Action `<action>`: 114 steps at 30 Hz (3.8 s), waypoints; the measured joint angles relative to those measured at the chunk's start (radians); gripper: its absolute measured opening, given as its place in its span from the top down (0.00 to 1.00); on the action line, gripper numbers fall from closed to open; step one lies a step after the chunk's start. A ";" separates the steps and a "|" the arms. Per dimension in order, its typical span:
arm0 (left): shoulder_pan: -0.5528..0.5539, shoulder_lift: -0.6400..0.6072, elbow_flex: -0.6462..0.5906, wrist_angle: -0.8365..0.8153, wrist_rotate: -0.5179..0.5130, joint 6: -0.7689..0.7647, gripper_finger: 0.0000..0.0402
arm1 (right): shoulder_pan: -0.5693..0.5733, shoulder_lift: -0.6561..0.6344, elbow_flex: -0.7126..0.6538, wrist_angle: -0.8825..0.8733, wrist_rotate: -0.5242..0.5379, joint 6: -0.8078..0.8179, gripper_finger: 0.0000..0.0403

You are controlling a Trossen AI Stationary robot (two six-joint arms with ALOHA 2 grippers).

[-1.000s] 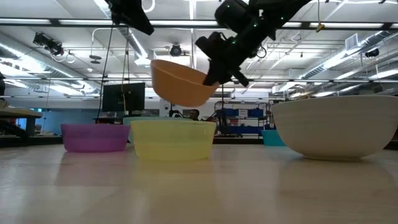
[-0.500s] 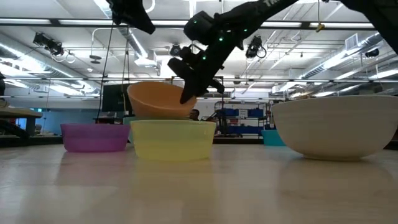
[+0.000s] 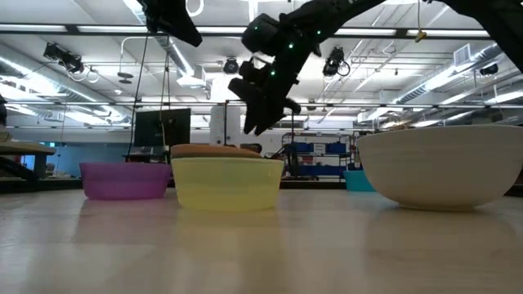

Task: Nest bowls inside each other
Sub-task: Stack the white bowl on top of the orange bowl, then stack the purple bowl on top of the white bowl

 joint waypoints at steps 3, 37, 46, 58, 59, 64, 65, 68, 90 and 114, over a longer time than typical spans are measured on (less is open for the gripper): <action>0.000 0.000 0.000 -0.014 0.000 0.000 0.74 | 0.010 -0.043 0.000 -0.084 0.088 -0.039 0.62; -0.084 0.000 -0.077 -0.096 0.000 -0.136 0.74 | 0.425 -0.638 -0.811 -0.364 -0.226 0.604 0.60; -0.085 0.000 -0.077 -0.091 0.000 -0.139 0.74 | 0.434 -0.539 -0.830 -0.280 -0.160 0.580 0.69; -0.085 0.000 -0.077 -0.031 -0.001 -0.133 0.74 | 0.307 -0.619 -0.631 -0.317 -0.123 0.361 1.00; -0.085 0.000 -0.077 -0.008 -0.001 -0.126 0.74 | 0.279 -0.619 -0.603 -0.280 -0.110 0.321 1.00; -0.085 0.000 -0.073 0.093 -0.001 -0.108 0.74 | 0.143 -0.542 -0.510 0.047 -0.133 0.116 1.00; -0.085 0.000 -0.066 0.093 -0.001 -0.112 0.74 | 0.123 -0.517 -0.493 0.102 -0.145 0.086 1.00; -0.085 0.000 -0.044 0.093 -0.001 -0.138 0.74 | 0.067 -0.424 -0.440 0.230 -0.180 0.026 1.00; -0.085 -0.035 0.017 0.031 0.004 -0.190 0.74 | -0.032 -0.025 -0.108 0.128 -0.205 -0.045 0.72; -0.202 -0.045 -0.374 -0.265 0.180 -0.655 0.74 | 0.340 -0.690 -0.287 -0.668 0.363 0.304 0.62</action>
